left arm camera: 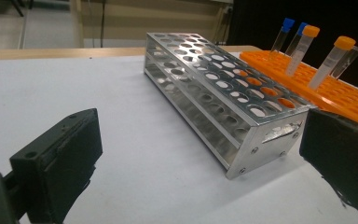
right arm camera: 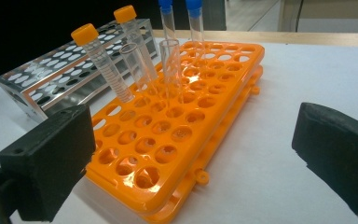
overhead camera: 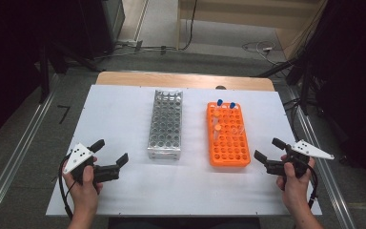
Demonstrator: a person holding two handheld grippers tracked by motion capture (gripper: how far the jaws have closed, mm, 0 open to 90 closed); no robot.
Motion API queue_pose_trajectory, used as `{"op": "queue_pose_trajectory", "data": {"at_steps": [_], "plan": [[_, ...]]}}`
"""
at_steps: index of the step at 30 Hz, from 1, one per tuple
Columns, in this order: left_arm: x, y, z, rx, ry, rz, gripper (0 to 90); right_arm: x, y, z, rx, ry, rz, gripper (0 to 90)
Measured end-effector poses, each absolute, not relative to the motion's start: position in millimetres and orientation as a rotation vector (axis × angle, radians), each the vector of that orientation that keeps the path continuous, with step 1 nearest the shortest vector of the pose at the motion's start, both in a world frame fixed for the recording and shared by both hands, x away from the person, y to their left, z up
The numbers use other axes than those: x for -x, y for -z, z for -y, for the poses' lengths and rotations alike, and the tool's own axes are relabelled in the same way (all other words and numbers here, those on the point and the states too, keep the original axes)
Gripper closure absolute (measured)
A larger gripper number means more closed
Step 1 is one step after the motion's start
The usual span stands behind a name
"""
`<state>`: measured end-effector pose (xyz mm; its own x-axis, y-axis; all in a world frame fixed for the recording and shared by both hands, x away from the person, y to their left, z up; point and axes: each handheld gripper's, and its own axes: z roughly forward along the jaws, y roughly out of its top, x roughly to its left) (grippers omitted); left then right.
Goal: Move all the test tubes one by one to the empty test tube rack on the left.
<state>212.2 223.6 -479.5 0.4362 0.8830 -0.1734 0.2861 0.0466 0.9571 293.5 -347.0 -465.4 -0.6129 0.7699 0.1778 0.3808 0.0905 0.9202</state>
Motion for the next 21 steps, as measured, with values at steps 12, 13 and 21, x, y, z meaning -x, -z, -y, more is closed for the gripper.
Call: {"op": "queue_pose_trajectory", "data": {"at_steps": [12, 13, 21], "plan": [[-215, 479, -215, -1.504, -0.605, -1.078, 0.0, -299, 455, 336, -1.171, -1.528, -2.030, 17.5], [-215, 479, -215, -1.504, -0.604, -1.076, 0.0, -301, 454, 334, -1.174, -1.521, -2.036, 21.7], [-218, 479, -211, -1.526, -0.612, -1.076, 0.0, -330, 456, 318, -1.181, -1.521, -2.101, 53.6]]}}
